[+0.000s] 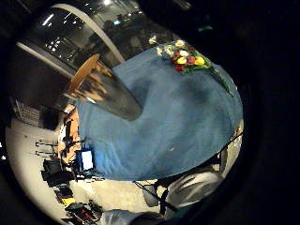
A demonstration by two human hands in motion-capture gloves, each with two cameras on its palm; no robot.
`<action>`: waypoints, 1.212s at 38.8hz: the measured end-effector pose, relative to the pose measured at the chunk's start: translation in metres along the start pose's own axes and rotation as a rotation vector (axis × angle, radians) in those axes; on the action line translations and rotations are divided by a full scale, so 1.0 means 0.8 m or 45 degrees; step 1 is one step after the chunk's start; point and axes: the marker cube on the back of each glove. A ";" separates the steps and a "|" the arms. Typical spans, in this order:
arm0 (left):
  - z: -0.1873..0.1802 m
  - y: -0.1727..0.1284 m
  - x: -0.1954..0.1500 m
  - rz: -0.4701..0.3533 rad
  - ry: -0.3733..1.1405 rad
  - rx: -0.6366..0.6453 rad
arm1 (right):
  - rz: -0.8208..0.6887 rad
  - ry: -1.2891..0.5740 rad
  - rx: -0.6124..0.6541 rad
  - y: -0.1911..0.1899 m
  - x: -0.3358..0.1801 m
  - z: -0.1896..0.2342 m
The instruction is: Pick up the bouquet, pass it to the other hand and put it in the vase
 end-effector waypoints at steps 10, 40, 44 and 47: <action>-0.001 0.010 -0.005 -0.001 0.014 0.006 | 0.106 -0.047 -0.099 -0.082 0.011 0.049; 0.021 0.013 -0.032 -0.057 -0.026 -0.032 | 0.219 -0.014 -0.140 -0.145 0.020 0.272; 0.022 0.013 -0.036 -0.062 -0.024 -0.028 | 0.164 -0.045 -0.165 -0.137 0.014 0.276; 0.025 0.012 -0.040 -0.067 -0.032 -0.033 | 0.145 -0.085 -0.132 -0.137 0.011 0.276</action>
